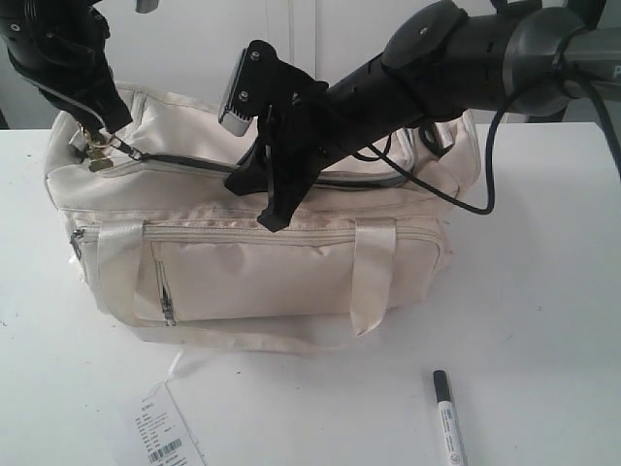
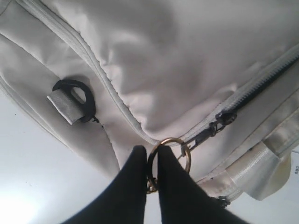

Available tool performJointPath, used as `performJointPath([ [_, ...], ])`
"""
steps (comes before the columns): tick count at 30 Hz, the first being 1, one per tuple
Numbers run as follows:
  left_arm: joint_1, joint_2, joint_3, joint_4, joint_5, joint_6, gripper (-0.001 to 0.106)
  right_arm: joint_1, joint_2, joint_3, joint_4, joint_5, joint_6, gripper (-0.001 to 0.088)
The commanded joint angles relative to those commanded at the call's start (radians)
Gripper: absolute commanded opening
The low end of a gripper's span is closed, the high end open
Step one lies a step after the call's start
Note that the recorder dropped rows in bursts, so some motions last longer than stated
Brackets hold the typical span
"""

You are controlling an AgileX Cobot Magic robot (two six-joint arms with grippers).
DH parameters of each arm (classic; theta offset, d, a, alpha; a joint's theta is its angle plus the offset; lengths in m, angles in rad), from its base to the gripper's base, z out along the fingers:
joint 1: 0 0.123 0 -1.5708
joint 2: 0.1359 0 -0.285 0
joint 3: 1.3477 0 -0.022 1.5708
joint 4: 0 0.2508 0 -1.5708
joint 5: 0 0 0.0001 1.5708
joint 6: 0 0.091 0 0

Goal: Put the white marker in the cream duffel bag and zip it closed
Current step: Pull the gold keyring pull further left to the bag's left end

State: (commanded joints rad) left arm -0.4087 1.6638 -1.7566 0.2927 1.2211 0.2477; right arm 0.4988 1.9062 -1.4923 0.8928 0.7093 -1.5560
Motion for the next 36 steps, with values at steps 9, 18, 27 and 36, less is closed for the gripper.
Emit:
performJointPath([
  [9, 0.049, 0.000, 0.000, -0.063, 0.000, 0.018, 0.000, 0.000, 0.000, 0.000, 0.000, -0.008, 0.002, 0.0000],
  [18, 0.064, 0.000, 0.000, -0.037, 0.000, 0.018, 0.000, 0.000, 0.000, 0.000, 0.000, -0.008, 0.002, 0.0000],
  [27, 0.118, 0.000, 0.000, -0.062, 0.000, 0.014, 0.000, 0.000, 0.000, 0.000, 0.000, -0.008, 0.002, 0.0000],
  [36, 0.118, 0.000, 0.000, -0.048, 0.000, 0.014, 0.000, 0.000, 0.000, 0.000, 0.000, -0.012, 0.002, 0.0000],
])
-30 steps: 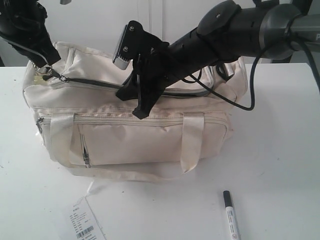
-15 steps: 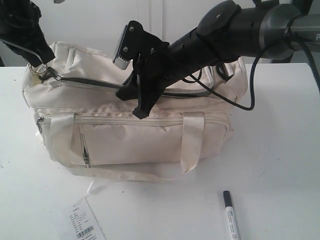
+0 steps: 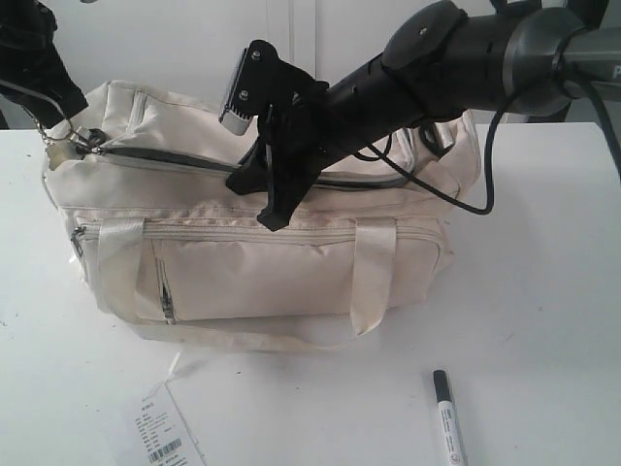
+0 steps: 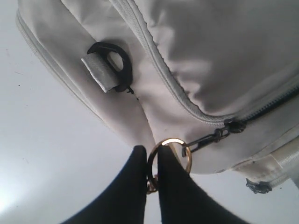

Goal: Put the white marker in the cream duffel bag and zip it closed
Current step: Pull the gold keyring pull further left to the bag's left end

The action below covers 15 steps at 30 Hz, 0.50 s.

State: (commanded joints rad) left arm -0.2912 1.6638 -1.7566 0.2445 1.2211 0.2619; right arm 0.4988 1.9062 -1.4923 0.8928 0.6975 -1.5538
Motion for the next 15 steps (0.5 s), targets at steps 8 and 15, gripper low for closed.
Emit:
performJointPath([
  [8, 0.000, 0.002, 0.000, 0.018, 0.000, 0.000, 0.000, 0.000, 0.000, 0.000, 0.000, -0.002, 0.000, 0.0000],
  [15, 0.000, 0.002, 0.000, 0.033, 0.000, 0.000, 0.000, 0.000, 0.000, 0.000, 0.000, -0.004, 0.000, 0.0000],
])
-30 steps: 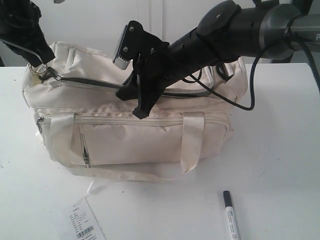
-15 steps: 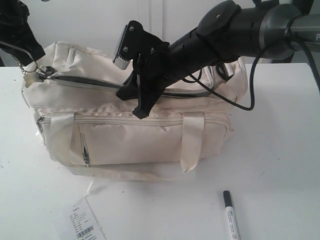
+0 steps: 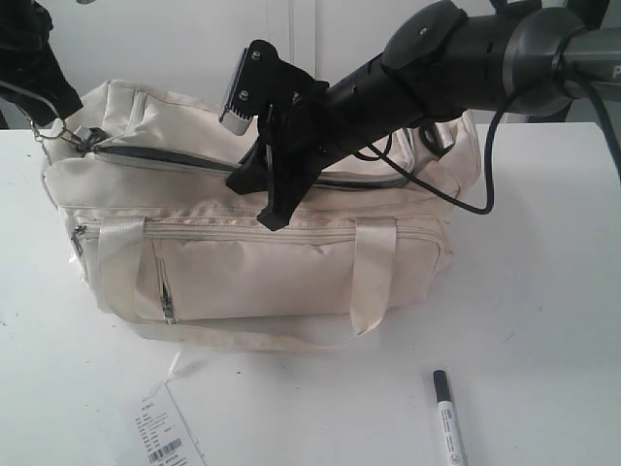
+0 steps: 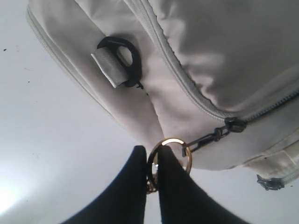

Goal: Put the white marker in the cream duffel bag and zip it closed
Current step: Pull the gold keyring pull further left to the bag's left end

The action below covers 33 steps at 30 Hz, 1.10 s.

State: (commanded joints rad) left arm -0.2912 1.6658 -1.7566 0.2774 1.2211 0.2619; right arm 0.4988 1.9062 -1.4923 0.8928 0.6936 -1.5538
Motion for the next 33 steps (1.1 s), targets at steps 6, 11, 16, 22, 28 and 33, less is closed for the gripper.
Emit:
performJointPath([
  [6, 0.000, 0.000, 0.000, 0.022, 0.000, 0.000, 0.000, 0.000, 0.000, 0.000, 0.000, 0.000, 0.000, 0.0000],
  [11, 0.000, 0.000, 0.000, 0.032, 0.000, -0.002, 0.000, 0.000, 0.000, 0.000, 0.000, 0.000, 0.000, 0.0000],
  [16, 0.000, 0.000, 0.000, 0.074, 0.000, -0.025, 0.000, 0.000, 0.000, 0.000, 0.000, 0.000, 0.000, 0.0000],
  [22, 0.000, 0.000, 0.000, 0.081, 0.000, -0.027, 0.000, 0.000, 0.000, 0.000, -0.002, 0.000, 0.000, 0.0000],
  [28, 0.050, 0.000, 0.000, 0.085, 0.000, -0.058, 0.000, 0.000, 0.000, 0.000, -0.002, 0.000, 0.000, 0.0000],
  [33, 0.081, 0.000, 0.000, 0.003, -0.024, -0.019, 0.000, 0.000, 0.000, 0.000, -0.004, 0.000, -0.013, 0.0000],
])
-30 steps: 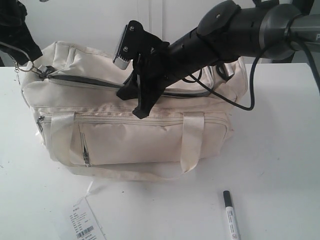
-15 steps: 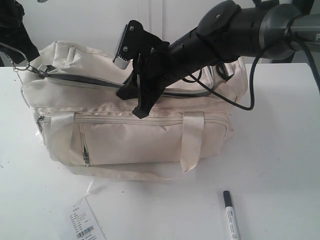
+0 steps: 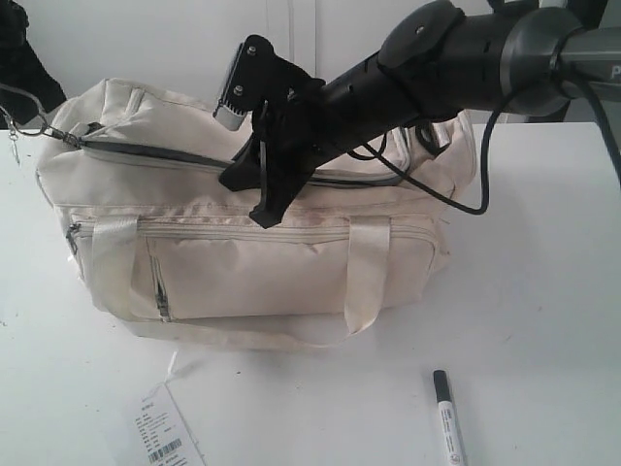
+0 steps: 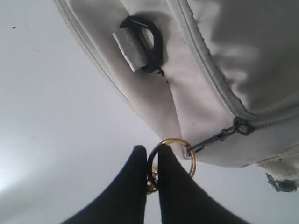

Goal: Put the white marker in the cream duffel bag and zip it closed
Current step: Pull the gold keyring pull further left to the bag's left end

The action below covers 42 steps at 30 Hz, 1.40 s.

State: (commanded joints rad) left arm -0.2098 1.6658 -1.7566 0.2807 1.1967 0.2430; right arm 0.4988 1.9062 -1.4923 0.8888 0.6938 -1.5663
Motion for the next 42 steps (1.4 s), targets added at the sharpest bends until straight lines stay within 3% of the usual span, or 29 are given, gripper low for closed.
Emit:
performJointPath([
  [4, 0.000, 0.002, 0.000, -0.014, -0.021, 0.034, 0.000, -0.002, -0.004, 0.000, -0.044, 0.000, 0.000, 0.0000],
  [13, 0.000, 0.055, 0.000, 0.031, -0.171, -0.042, 0.000, -0.002, -0.021, 0.000, -0.052, 0.039, 0.000, 0.0000],
  [33, 0.012, 0.124, 0.000, 0.083, -0.262, -0.105, 0.000, -0.002, -0.021, 0.000, -0.052, 0.045, -0.022, 0.0000],
  [36, 0.012, 0.122, 0.000, 0.075, -0.262, -0.109, 0.013, -0.002, -0.021, 0.000, -0.052, 0.045, -0.022, 0.0000],
  [40, 0.012, 0.107, 0.000, 0.058, -0.243, -0.132, 0.048, -0.002, -0.021, 0.000, -0.052, 0.045, -0.022, 0.0000],
  [42, 0.012, 0.091, 0.000, 0.058, -0.218, -0.163, 0.059, -0.002, -0.021, 0.000, -0.052, 0.045, -0.022, 0.0000],
])
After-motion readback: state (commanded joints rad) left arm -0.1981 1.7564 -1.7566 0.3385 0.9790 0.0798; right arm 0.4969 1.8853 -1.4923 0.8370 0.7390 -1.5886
